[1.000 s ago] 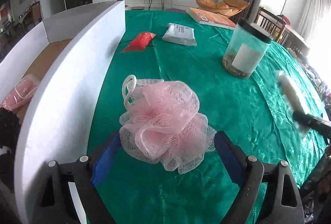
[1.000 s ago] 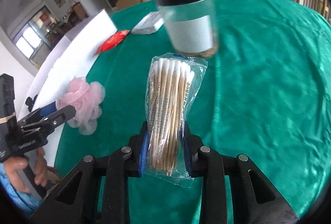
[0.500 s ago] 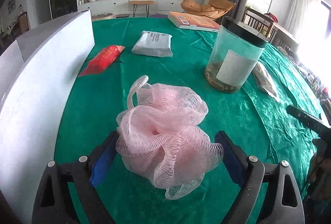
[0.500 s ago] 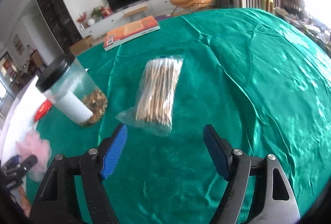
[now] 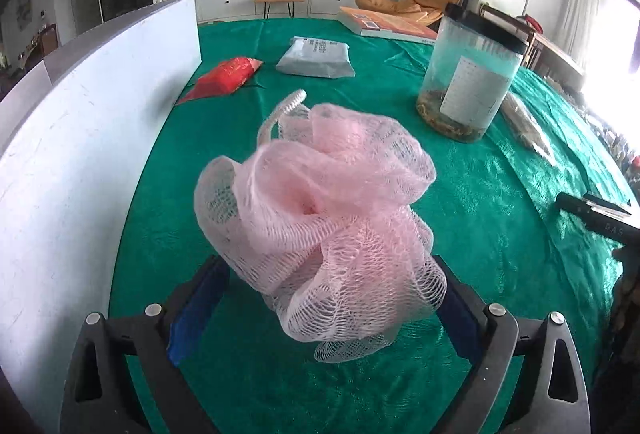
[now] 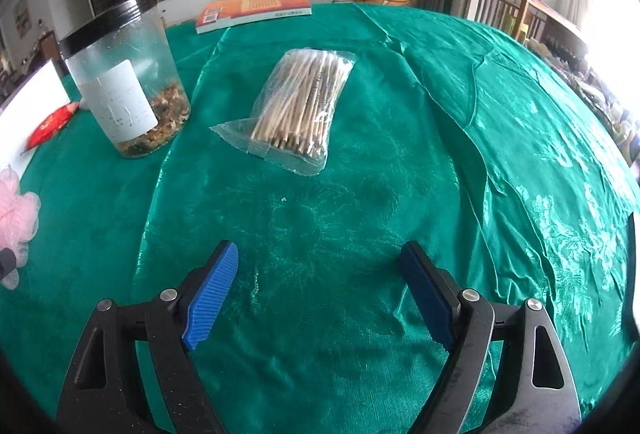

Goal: Organize soft objects
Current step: 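Grasp the pink mesh pouf with the left tool while the right tool grasps the cotton swab bag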

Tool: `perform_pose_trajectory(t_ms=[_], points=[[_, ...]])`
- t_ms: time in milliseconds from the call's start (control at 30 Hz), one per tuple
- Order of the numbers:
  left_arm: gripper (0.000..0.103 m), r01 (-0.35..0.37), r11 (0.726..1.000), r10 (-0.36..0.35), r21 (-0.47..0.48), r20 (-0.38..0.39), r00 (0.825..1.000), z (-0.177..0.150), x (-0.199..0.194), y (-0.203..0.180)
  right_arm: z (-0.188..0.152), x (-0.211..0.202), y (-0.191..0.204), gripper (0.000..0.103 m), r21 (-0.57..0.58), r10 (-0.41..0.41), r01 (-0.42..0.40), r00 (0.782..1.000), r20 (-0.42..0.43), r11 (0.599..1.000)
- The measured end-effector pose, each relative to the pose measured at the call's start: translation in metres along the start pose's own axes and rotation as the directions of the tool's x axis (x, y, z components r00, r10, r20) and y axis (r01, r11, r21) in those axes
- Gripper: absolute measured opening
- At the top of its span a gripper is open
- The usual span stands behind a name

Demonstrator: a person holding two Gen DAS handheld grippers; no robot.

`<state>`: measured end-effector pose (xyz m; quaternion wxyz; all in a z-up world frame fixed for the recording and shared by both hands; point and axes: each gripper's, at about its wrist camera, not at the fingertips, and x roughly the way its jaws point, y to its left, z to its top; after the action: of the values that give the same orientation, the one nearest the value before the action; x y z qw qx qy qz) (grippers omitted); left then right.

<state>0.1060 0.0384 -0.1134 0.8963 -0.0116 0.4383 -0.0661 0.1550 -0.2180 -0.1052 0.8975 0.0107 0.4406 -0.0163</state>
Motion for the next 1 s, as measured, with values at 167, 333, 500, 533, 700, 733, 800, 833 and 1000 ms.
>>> perform_pose_trajectory(t_ms=[167, 333, 500, 533, 700, 733, 800, 833, 1000], points=[[0.102, -0.01, 0.998, 0.011, 0.07, -0.025, 1.0, 0.0, 0.006, -0.012, 0.0, 0.0, 0.001, 0.088, -0.005, 0.005, -0.005, 1.0, -0.004, 1.0], [0.103, -0.022, 0.996, 0.025, 0.082, -0.03, 0.999, 0.0, 0.008, -0.015, 0.001, 0.0, 0.002, 0.09, -0.008, 0.01, -0.01, 1.0, -0.006, 1.0], [0.103, -0.022, 0.996, 0.024, 0.081, -0.03, 0.999, 0.001, 0.008, -0.015, 0.001, 0.0, 0.003, 0.091, -0.008, 0.011, -0.011, 1.0, -0.007, 1.0], [0.103, -0.022, 0.996, 0.024, 0.081, -0.03, 0.999, 0.001, 0.008, -0.015, 0.001, 0.0, 0.003, 0.091, -0.008, 0.01, -0.01, 1.0, -0.007, 1.0], [0.103, -0.017, 0.997, 0.019, 0.078, -0.028, 0.999, 0.0, 0.007, -0.014, 0.001, 0.0, 0.003, 0.091, -0.008, 0.01, -0.01, 1.0, -0.007, 1.0], [0.103, -0.017, 0.997, 0.019, 0.079, -0.028, 0.999, 0.001, 0.007, -0.014, 0.001, 0.0, 0.003, 0.091, -0.008, 0.01, -0.01, 1.0, -0.007, 1.0], [0.103, -0.018, 0.997, 0.021, 0.079, -0.028, 0.999, 0.001, 0.007, -0.014, 0.001, 0.0, 0.003, 0.091, -0.008, 0.01, -0.01, 1.0, -0.007, 1.0], [0.103, -0.02, 0.997, 0.022, 0.08, -0.029, 0.999, 0.001, 0.007, -0.014, 0.001, 0.0, 0.003, 0.091, -0.008, 0.01, -0.01, 1.0, -0.007, 1.0], [0.103, 0.045, 0.999, -0.045, 0.001, -0.027, 0.999, 0.007, -0.007, -0.009, 0.003, -0.004, -0.003, 0.091, 0.021, 0.066, -0.066, 0.998, 0.004, 0.998]])
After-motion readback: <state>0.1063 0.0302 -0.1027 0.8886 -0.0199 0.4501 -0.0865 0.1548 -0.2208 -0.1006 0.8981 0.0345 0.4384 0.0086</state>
